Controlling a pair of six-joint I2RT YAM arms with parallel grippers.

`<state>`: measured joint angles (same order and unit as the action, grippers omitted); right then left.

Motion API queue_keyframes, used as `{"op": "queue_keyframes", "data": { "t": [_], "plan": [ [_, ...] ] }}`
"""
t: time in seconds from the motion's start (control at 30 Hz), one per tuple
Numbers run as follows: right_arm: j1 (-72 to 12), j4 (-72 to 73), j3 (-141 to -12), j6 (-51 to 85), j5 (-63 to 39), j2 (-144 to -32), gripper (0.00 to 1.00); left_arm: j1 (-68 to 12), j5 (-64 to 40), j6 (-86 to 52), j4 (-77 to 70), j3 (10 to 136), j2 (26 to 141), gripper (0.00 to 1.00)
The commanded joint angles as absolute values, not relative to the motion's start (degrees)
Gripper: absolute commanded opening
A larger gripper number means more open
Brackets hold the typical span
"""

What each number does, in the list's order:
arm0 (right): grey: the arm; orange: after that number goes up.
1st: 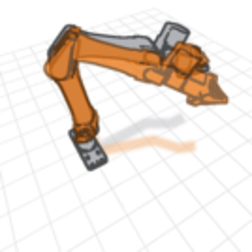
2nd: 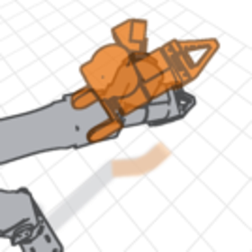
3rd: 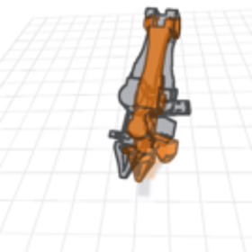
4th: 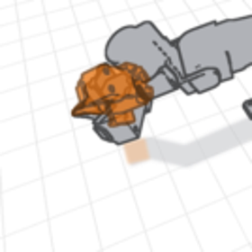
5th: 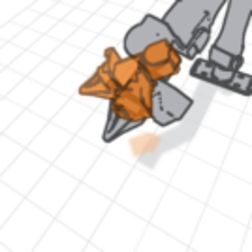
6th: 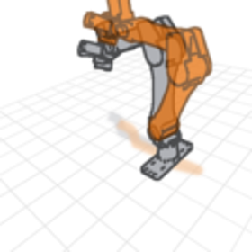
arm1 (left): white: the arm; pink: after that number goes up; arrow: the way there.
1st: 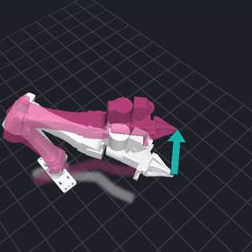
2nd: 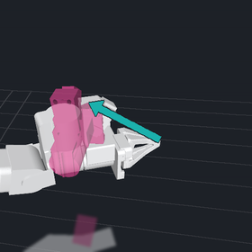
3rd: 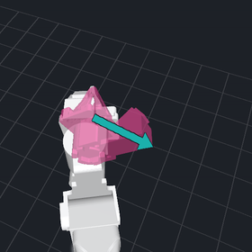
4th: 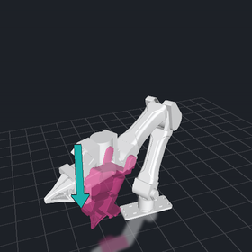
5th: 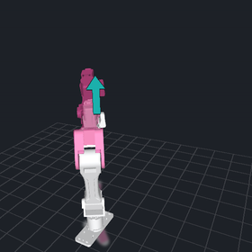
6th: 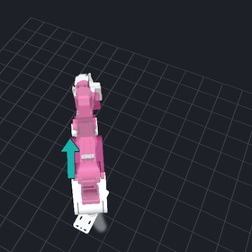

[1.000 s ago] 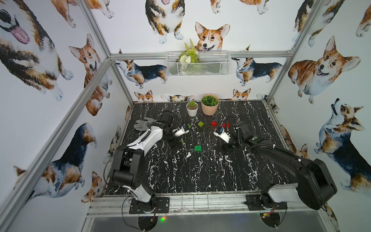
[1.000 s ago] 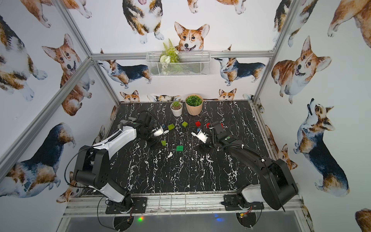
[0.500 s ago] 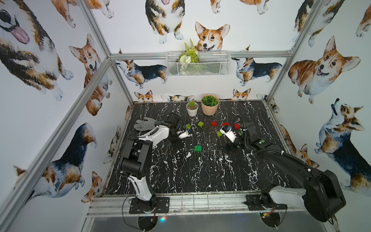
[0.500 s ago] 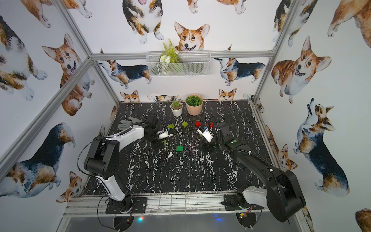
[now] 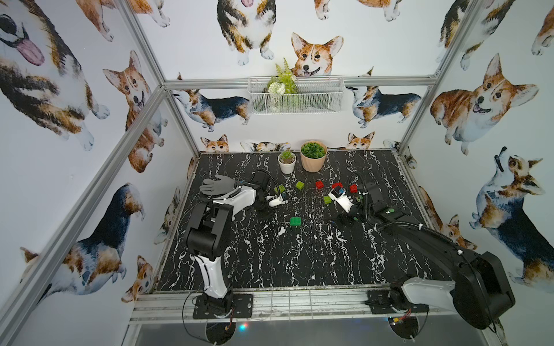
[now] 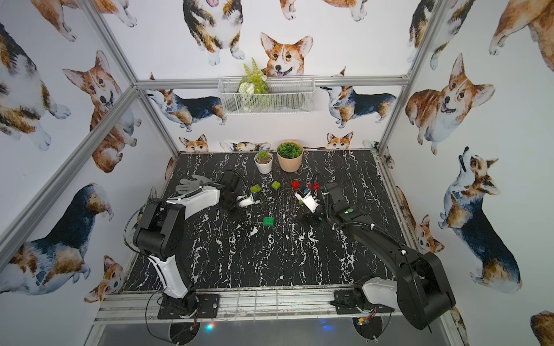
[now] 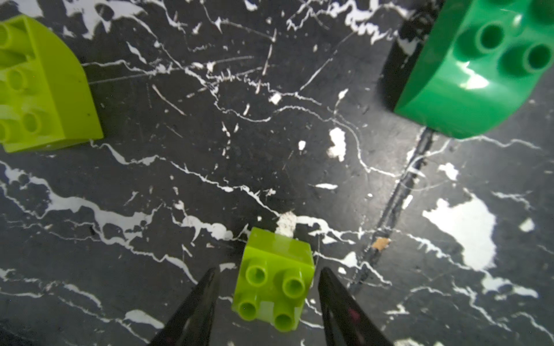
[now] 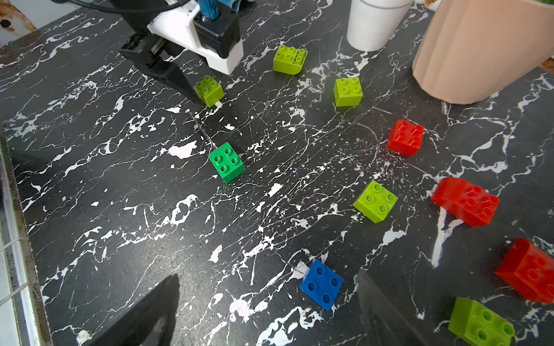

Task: Assemble the letter s with lego
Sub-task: Pick up the lego brick from the center of the board.

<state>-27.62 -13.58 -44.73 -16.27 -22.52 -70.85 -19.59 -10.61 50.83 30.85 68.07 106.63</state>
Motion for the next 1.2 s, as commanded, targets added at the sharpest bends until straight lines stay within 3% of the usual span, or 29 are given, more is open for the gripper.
{"op": "queue_keyframes", "data": {
  "t": [0.0, 0.4, 0.73, 1.17],
  "plan": [
    [-27.3, -12.9, -45.0, -16.0, -23.4, -71.2, 0.94, -20.1, -11.6, 52.4, 31.0, 68.6, 107.3, 0.52],
    [-26.8, -13.1, -45.3, -15.6, -24.2, -71.5, 0.95, -20.4, -11.9, 51.7, 33.7, 70.9, 108.3, 0.25],
    [-26.5, -14.1, -44.0, -11.1, -22.7, -72.7, 0.95, -27.1, -12.8, 50.4, 44.4, 78.0, 106.3, 0.25],
    [-23.7, -11.4, -38.2, -3.4, -21.8, -68.5, 0.94, -38.3, -13.2, 53.9, 52.0, 89.6, 112.9, 0.25]
  ]
}}
